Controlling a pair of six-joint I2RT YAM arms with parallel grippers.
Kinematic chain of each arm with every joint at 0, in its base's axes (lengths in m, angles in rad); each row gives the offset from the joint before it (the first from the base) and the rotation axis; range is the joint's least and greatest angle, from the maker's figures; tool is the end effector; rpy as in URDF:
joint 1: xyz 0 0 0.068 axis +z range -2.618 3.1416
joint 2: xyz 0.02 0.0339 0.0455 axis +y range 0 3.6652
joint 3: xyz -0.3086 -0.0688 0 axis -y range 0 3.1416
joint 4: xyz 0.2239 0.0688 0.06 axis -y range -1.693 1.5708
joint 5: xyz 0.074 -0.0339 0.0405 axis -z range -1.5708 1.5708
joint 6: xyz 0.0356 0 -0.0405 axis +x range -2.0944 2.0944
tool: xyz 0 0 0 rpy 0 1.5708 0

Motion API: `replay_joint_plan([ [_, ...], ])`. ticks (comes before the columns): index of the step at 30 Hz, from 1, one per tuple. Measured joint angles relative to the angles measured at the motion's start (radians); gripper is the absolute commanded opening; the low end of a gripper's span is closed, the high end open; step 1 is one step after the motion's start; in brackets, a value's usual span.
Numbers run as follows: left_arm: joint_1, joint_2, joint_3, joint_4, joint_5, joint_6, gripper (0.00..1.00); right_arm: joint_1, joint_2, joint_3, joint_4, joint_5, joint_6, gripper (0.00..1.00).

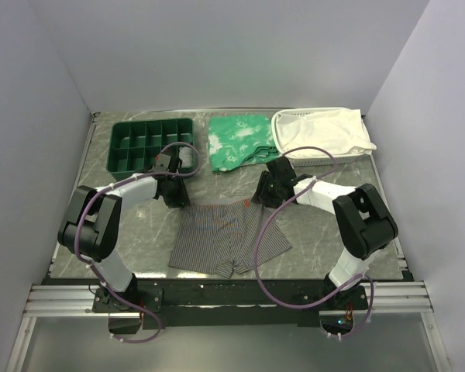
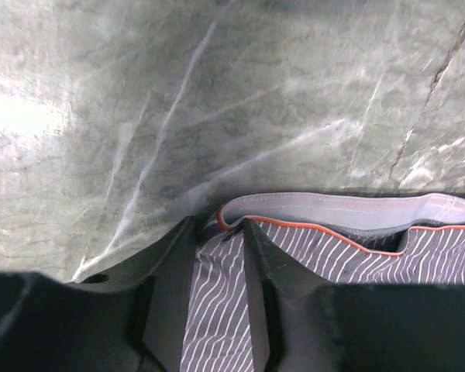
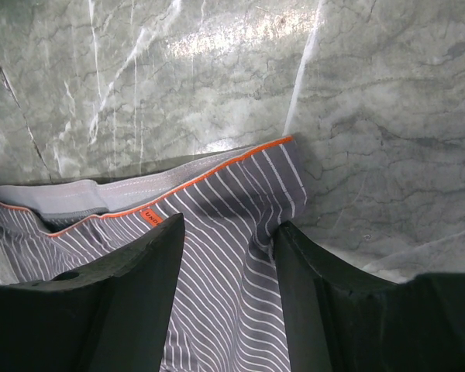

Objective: Roll the underwear
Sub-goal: Flatten out the underwear at the center of the board.

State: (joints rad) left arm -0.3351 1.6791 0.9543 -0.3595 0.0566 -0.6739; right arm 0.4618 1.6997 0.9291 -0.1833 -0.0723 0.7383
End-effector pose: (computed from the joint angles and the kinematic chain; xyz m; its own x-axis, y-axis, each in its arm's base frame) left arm 0.2940 -0.1045 0.2199 -0.8728 -0.3558 -0.3341 -0.2449 0.9114 -0.3308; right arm 0.2902 0.1473 0.2173 -0.8644 0.3196 -0.3882 0.1351 0.8912 0.4329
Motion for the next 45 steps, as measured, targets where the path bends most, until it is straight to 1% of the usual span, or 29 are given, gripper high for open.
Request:
replay_joint_plan([
  [3, 0.0, 0.0, 0.0, -0.006, 0.008, 0.001, 0.27, 0.0, 0.0, 0.0, 0.0, -0.001, 0.0, 0.58],
  [5, 0.0, 0.0, 0.0, -0.007, 0.008, 0.0, 0.19, 0.0, 0.0, 0.0, 0.0, -0.001, 0.0, 0.58],
  [7, 0.0, 0.002, 0.005, -0.014, 0.008, 0.001, 0.17, 0.0, 0.0, 0.0, 0.0, -0.001, 0.0, 0.58],
  [10, 0.0, 0.01, 0.022, -0.023, 0.007, 0.002, 0.08, 0.0, 0.0, -0.001, 0.0, -0.001, 0.0, 0.58],
  [12, 0.0, 0.021, 0.038, -0.027, 0.005, 0.001, 0.06, 0.0, -0.001, -0.003, 0.001, -0.001, 0.0, 0.58],
  [13, 0.0, 0.028, 0.047, -0.027, 0.001, 0.002, 0.04, 0.0, -0.002, -0.004, 0.002, -0.001, 0.0, 0.58],
  [15, 0.0, 0.036, 0.059, -0.029, -0.006, 0.001, 0.04, 0.0, -0.004, -0.007, 0.004, -0.001, 0.0, 0.58],
  [18, 0.003, 0.042, 0.07, -0.031, -0.02, 0.001, 0.09, 0.0, -0.015, -0.02, 0.007, -0.001, 0.0, 0.58],
  [25, 0.026, 0.049, 0.078, -0.041, -0.068, 0.001, 0.11, 0.0, -0.046, -0.052, 0.028, 0.01, 0.0, 0.59],
  [27, 0.034, 0.049, 0.078, -0.048, -0.093, 0.001, 0.16, 0.0, -0.05, -0.05, 0.031, 0.028, -0.005, 0.61],
  [28, 0.039, 0.049, 0.078, -0.051, -0.104, 0.002, 0.26, 0.0, -0.05, -0.048, 0.031, 0.033, -0.008, 0.61],
  [30, 0.047, 0.049, 0.079, -0.054, -0.108, 0.007, 0.36, -0.002, -0.05, -0.039, 0.029, 0.048, -0.023, 0.61],
  [31, 0.05, 0.049, 0.082, -0.056, -0.108, 0.006, 0.5, -0.002, -0.05, -0.035, 0.027, 0.053, -0.027, 0.61],
  [32, 0.053, 0.049, 0.084, -0.056, -0.108, 0.007, 0.58, -0.002, -0.052, -0.029, 0.026, 0.057, -0.032, 0.62],
  [33, 0.055, 0.049, 0.087, -0.056, -0.108, 0.013, 0.61, -0.002, -0.056, -0.026, 0.025, 0.059, -0.037, 0.63],
  [34, 0.055, 0.049, 0.089, -0.053, -0.107, 0.007, 0.68, -0.002, -0.067, -0.026, 0.024, 0.061, -0.041, 0.64],
  [36, 0.055, 0.046, 0.091, -0.05, -0.106, 0.008, 0.74, -0.002, -0.087, -0.027, 0.011, 0.063, -0.046, 0.65],
  [40, 0.055, 0.036, 0.111, -0.071, -0.105, 0.013, 0.85, -0.002, -0.201, -0.05, 0.006, 0.062, -0.049, 0.65],
  [42, 0.055, 0.018, 0.132, -0.088, -0.098, 0.026, 0.87, -0.002, -0.256, -0.08, 0.003, 0.056, -0.049, 0.65],
  [45, 0.055, -0.035, 0.151, -0.101, -0.059, 0.042, 0.87, -0.002, -0.324, -0.14, -0.002, 0.016, -0.05, 0.62],
])
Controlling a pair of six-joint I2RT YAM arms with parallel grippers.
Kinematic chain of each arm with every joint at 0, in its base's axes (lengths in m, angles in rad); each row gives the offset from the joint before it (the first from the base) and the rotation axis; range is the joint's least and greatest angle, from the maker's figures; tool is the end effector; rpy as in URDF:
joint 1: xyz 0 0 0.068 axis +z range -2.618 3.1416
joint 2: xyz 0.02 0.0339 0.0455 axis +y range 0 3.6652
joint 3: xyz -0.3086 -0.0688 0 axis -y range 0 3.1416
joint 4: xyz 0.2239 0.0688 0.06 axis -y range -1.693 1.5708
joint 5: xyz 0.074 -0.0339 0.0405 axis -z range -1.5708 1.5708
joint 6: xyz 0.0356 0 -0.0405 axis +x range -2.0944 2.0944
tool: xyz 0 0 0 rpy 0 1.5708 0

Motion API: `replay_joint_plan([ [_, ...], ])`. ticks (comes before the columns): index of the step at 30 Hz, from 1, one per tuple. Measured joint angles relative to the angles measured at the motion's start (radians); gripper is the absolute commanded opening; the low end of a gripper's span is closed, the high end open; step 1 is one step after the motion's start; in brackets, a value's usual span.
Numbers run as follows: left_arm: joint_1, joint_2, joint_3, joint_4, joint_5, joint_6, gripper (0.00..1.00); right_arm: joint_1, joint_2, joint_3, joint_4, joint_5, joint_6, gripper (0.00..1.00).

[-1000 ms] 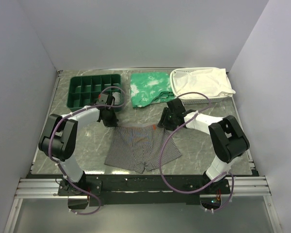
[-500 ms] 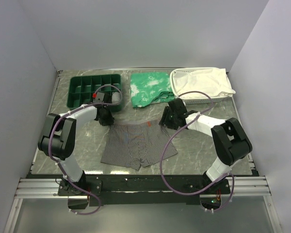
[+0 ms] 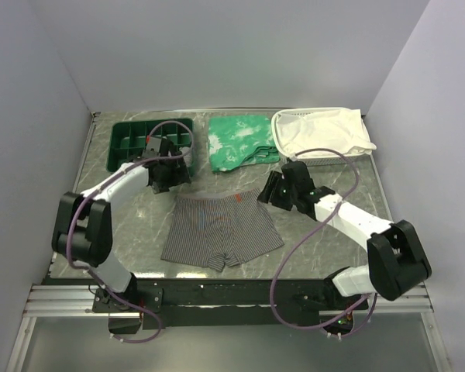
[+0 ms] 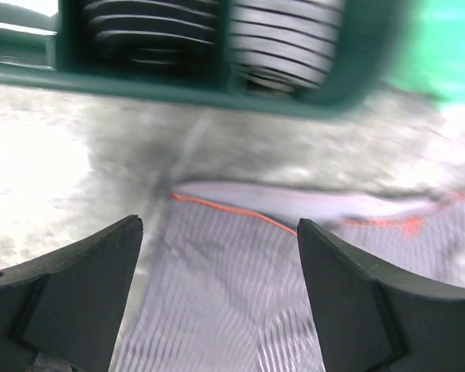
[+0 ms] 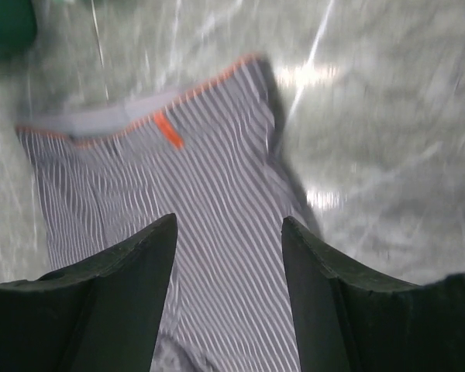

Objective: Roll the underwear
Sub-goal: Flatten out the underwear at the center of the board.

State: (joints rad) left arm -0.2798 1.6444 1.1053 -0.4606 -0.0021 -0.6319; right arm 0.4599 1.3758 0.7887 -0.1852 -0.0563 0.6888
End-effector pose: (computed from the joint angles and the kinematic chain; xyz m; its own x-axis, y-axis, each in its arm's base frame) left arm 0.3123 -0.0896 0.2656 -0.8149 -0.3804 -0.4372 -0.2557 0.9130 -0.3179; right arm 0.2306 0.1165 0.2657 -0.7874 0.3182 -0.5280 0.0274 0.8737 0.4856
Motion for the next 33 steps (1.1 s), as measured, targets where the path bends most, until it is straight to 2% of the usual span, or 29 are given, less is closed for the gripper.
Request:
replay_joint_plan([
  [5, -0.002, -0.118, -0.04, 0.022, 0.127, 0.015, 0.81, 0.011, -0.036, -0.068, -0.011, -0.095, -0.003, 0.59],
  [8, -0.01, -0.168, -0.127, 0.066, 0.216, 0.011, 0.75, 0.029, -0.035, -0.093, -0.011, -0.137, -0.002, 0.59],
  [15, -0.059, -0.138, -0.288, 0.126, 0.35, -0.039, 0.69, 0.055, 0.003, -0.133, 0.052, -0.211, 0.03, 0.58],
  [22, -0.086, -0.128, -0.316, 0.177, 0.351, -0.069, 0.7, 0.06, 0.079, -0.103, 0.101, -0.262, 0.044, 0.58],
  [33, -0.085, -0.226, -0.356, 0.151, 0.277, -0.069, 0.71, 0.126, 0.32, 0.172, 0.142, -0.363, 0.047, 0.59],
])
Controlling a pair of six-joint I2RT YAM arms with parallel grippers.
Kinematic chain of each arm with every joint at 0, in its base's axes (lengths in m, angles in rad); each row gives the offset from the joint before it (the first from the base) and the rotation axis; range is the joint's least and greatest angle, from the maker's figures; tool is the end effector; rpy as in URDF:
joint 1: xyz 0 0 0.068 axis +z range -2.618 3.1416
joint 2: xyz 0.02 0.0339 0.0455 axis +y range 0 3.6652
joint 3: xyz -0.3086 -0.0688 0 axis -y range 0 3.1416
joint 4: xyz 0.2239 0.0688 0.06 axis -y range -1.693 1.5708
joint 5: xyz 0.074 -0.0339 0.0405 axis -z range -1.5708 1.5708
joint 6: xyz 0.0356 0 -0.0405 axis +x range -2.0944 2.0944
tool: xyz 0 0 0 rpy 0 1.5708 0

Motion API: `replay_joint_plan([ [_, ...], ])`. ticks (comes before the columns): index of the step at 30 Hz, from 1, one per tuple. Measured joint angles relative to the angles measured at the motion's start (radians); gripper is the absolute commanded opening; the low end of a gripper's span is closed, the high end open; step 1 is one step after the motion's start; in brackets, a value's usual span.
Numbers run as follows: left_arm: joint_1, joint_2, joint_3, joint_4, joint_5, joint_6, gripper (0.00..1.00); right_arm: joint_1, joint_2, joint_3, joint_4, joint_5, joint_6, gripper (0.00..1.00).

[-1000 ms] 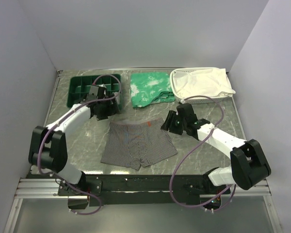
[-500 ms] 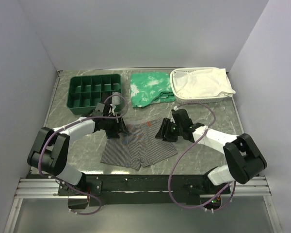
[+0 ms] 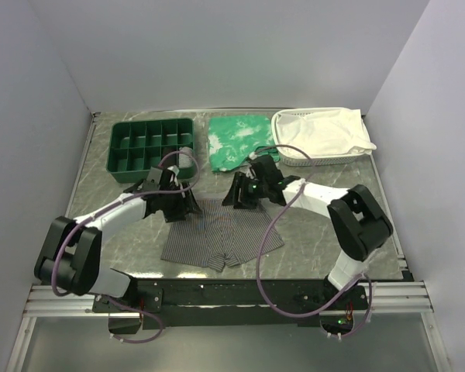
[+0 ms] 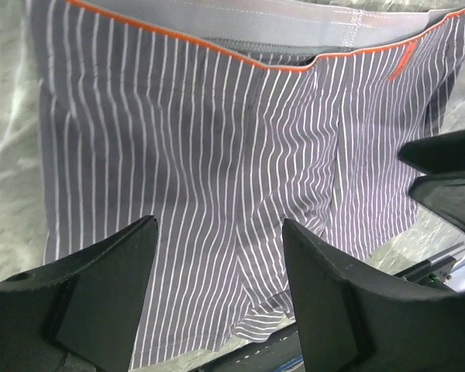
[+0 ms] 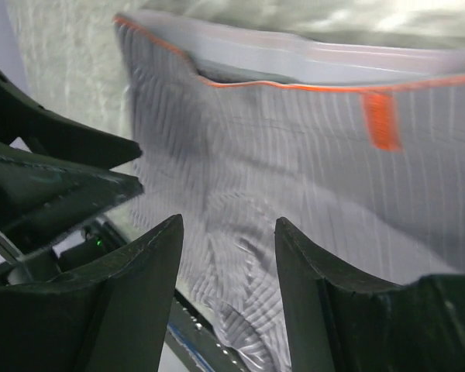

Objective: Roll the underwear
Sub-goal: Flatten out the underwear at the center of the board.

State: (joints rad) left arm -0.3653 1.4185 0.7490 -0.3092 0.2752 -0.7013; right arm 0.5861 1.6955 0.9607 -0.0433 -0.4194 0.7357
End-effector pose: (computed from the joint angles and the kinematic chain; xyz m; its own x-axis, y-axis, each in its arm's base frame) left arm 0.2267 -0.0971 0.2368 -0.9053 -0.3185 -0.2809 -0.1292 0.8366 -0.5324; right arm 0.2757 0.2005 0.2393 -0.9347 0.1152 -0.3362 -0.1612 0.7057 0.6899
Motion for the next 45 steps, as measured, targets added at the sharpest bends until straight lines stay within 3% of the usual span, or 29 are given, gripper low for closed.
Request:
replay_joint_plan([
  [12, 0.0, -0.071, -0.146, 0.025, -0.013, -0.047, 0.65, 0.078, 0.203, 0.146, 0.008, -0.038, 0.016, 0.59],
  [20, 0.0, -0.081, -0.183, 0.088, -0.03, -0.095, 0.59, 0.078, 0.274, 0.229, -0.024, 0.031, 0.003, 0.6],
  [28, -0.006, -0.103, -0.2, 0.092, -0.081, -0.151, 0.61, 0.075, 0.283, 0.259, -0.043, 0.121, 0.014, 0.61],
  [34, -0.006, -0.136, -0.204, 0.063, -0.149, -0.159, 0.66, 0.064, 0.284, 0.264, -0.043, 0.138, 0.014, 0.63],
  [45, -0.005, -0.161, -0.113, -0.045, -0.237, -0.122, 1.0, 0.057, 0.212, 0.22, 0.015, 0.056, -0.057, 0.75],
])
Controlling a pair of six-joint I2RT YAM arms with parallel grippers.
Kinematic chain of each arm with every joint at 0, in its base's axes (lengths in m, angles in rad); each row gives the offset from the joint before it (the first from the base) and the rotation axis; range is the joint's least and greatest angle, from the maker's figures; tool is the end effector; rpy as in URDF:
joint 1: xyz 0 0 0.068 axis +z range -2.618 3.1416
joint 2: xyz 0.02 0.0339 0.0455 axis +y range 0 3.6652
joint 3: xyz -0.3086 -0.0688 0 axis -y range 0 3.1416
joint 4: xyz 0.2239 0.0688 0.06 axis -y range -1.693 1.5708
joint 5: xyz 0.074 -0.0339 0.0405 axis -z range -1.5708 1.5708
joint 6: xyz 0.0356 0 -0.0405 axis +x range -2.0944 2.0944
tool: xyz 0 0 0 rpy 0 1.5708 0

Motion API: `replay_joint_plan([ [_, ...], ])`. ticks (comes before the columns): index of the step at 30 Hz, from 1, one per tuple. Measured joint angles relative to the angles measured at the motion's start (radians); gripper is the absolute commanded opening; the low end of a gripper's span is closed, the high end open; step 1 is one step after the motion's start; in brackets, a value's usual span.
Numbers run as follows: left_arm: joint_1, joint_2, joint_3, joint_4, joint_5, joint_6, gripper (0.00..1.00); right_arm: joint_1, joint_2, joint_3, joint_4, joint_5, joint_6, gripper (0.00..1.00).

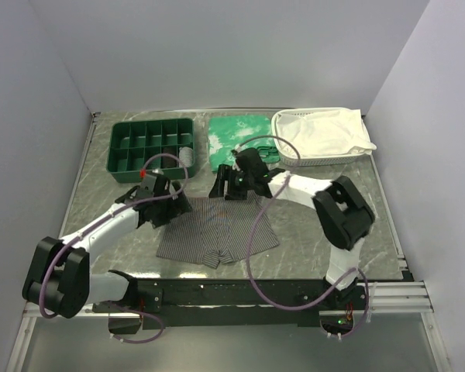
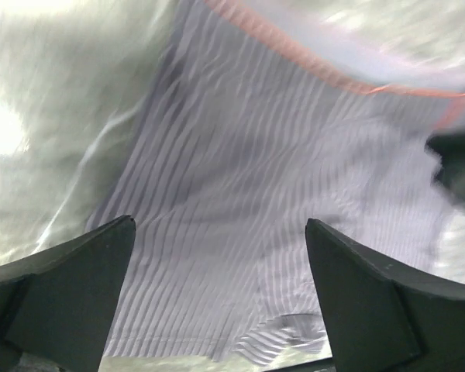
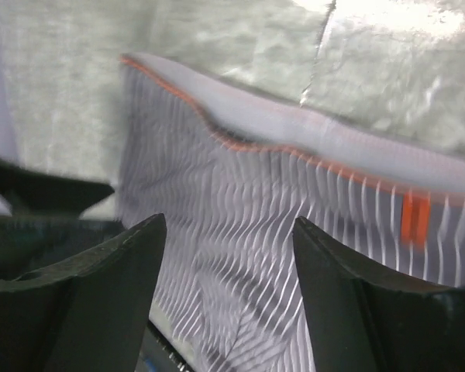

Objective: Roll the underwear
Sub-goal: Flatten out the underwear at the center of the board.

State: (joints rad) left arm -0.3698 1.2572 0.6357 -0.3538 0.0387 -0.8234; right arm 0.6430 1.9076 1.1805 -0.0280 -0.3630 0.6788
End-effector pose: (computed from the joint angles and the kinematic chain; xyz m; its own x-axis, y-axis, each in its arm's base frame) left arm 0.1890 -0.0747 0.2348 -0.8044 -0.4742 -0.3578 -0.3069 0.8474 -0.4332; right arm 0.3184 0.2543 0.2272 -0.9088 0.0525 -0.4140 -0.2530 0.7196 0.6466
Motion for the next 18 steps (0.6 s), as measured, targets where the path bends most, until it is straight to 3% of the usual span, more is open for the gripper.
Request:
replay_joint_plan([
  [10, 0.0, 0.047, 0.209, 0.01, 0.022, 0.049, 0.99, -0.06, -0.393, -0.156, -0.057, 0.15, -0.034, 0.7],
  [18, 0.001, 0.274, 0.269, 0.06, 0.071, 0.08, 0.92, -0.067, -0.432, -0.467, -0.068, 0.106, 0.014, 0.67],
])
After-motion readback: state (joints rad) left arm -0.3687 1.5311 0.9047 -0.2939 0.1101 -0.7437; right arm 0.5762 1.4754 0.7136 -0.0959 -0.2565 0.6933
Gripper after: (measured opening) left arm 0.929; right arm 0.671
